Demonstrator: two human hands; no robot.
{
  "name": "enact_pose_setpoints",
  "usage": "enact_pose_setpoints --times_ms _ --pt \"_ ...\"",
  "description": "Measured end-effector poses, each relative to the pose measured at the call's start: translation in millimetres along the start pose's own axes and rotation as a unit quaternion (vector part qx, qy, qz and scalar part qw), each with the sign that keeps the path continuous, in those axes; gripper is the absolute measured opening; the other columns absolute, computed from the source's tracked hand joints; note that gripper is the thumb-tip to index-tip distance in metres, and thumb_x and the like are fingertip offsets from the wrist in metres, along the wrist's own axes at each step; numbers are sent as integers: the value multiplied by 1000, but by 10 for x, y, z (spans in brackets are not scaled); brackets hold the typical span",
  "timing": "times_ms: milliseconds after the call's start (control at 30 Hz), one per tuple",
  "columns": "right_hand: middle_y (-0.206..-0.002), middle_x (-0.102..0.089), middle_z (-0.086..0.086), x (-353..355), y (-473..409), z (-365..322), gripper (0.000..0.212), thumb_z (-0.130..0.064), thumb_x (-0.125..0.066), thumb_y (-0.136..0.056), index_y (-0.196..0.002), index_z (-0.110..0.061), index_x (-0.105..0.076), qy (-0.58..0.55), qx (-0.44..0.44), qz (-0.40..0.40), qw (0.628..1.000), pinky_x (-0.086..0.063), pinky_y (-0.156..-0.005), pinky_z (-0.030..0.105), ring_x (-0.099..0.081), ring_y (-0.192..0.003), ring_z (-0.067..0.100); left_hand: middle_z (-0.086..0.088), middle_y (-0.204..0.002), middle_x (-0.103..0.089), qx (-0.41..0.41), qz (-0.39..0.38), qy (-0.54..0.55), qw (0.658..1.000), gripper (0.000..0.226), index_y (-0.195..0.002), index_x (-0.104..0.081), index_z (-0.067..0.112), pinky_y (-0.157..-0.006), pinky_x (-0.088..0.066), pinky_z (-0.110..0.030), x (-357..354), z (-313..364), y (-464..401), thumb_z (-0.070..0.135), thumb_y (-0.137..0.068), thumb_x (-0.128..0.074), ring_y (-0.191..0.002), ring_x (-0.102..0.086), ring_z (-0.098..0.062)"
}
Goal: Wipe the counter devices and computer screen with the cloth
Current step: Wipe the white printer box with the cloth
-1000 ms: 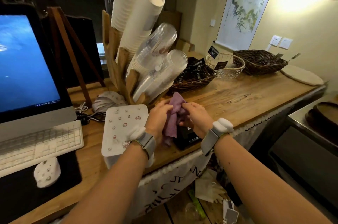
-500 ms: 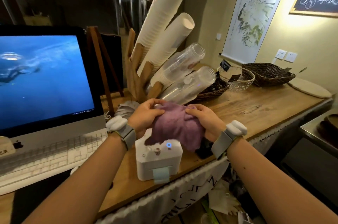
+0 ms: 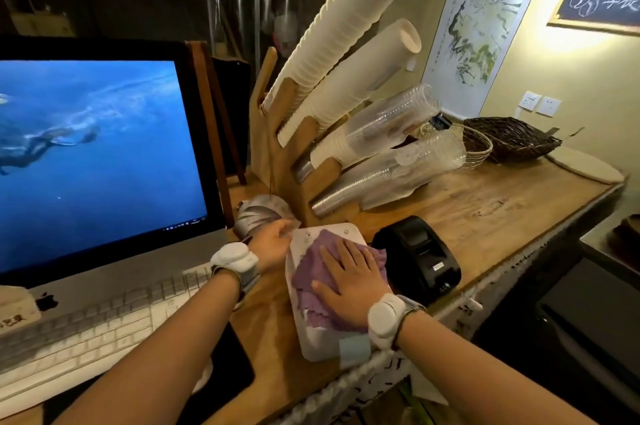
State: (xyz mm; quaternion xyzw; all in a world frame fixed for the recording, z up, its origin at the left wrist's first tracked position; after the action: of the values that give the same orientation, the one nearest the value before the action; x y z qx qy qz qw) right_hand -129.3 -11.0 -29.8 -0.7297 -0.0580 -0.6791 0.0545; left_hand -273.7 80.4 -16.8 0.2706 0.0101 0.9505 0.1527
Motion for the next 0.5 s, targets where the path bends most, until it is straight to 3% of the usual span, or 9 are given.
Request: enact_pose_setpoints --times_ms 100,200,367,500 --pt "-164 -11 7 -20 -230 -43 83 -66 -4 -82 -155 -28 -11 31 -2 4 1000 -1 -121 45 -7 -151 28 -7 -137 -55 0 5 7 1000 39 -138 -47 12 -108 -42 -37 41 -104 -151 21 -100 -46 -125 -53 -25" --pt "-163 -13 6 -10 -385 -49 85 -64 0 -80 -156 -28 -12 46 5 11 999 -4 -121 44 -10 -150 27 -8 -130 -61 -16 14 -20 1000 38 -136 -47 14 -102 -47 -37 67 -121 -214 18 -99 -46 -116 -59 -25" --pt "-159 -28 6 21 -645 -74 80 -59 -3 -84 -153 -25 -25 33 9 16 999 -14 -119 45 -25 -146 29 -2 -118 -67 -65 40 -77 994 39 -132 -51 21 -89 -50 -29 133 -77 -220 20 -92 -53 -103 -64 -20" --pt "-150 -45 4 30 -733 28 69 -51 -15 -89 -146 -22 -43 -13 16 22 1000 -25 -117 45 -40 -138 28 3 -123 -64 -107 25 -166 980 43 -134 -46 29 -87 -54 -40 96 -1 -150 32 -91 -48 -107 -63 -21"
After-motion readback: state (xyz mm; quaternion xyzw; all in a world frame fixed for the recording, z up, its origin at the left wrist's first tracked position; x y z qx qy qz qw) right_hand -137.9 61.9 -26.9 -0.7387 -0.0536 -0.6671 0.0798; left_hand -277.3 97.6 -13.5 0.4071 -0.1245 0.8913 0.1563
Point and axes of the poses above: each hand's wrist, its own y-axis away from the middle knuckle, its own x-axis out of the back of the hand, z = x × y, the point moved 8 cm from there along -y, towards the middle knuckle
